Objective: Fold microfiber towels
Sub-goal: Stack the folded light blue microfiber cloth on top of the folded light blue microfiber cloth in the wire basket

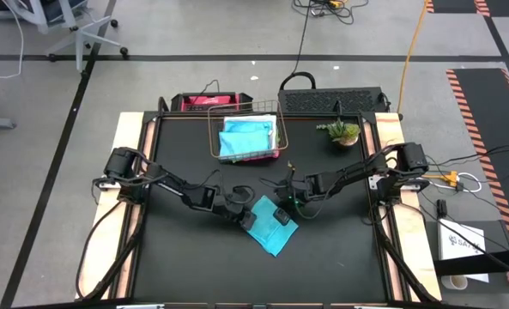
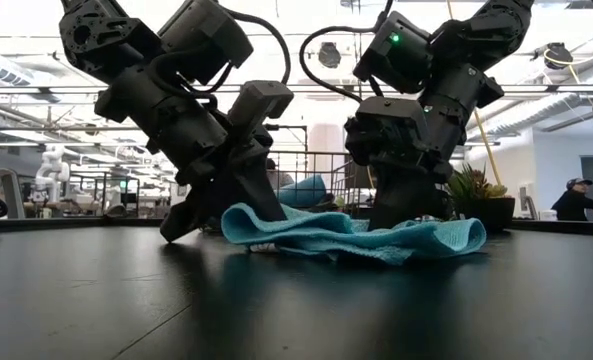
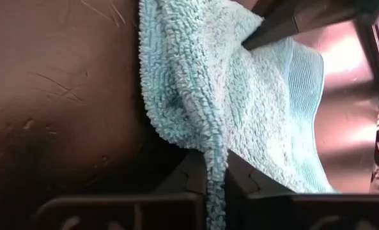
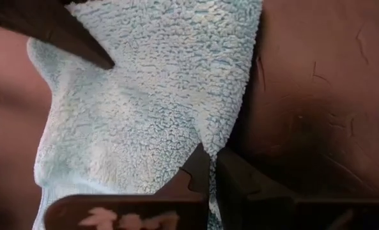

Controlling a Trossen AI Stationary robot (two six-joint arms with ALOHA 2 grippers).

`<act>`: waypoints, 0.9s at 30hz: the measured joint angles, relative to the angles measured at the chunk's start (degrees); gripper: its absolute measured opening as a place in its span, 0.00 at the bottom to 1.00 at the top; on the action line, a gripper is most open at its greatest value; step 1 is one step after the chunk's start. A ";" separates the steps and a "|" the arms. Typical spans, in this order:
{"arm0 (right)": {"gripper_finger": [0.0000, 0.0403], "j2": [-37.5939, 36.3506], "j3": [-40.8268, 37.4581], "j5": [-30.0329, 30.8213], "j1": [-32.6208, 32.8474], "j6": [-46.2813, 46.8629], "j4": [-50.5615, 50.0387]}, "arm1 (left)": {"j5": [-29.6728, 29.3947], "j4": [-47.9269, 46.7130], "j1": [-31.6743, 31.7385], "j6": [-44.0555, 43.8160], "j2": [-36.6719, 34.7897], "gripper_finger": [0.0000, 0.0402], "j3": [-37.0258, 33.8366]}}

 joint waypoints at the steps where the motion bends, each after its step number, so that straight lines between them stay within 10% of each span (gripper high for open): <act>1: 0.00 -0.45 -0.03 0.01 0.02 0.12 -0.13 | -0.46 -0.18 0.00 -0.11 -0.33 0.04 -0.01; 16: 0.00 -8.64 5.91 2.69 -0.05 -3.02 -0.43 | -6.13 0.09 4.17 7.48 -12.85 0.01 0.60; 27: 0.00 -8.70 23.15 4.88 -6.26 -16.57 -13.59 | -8.68 -27.64 10.18 23.54 -20.77 0.01 16.61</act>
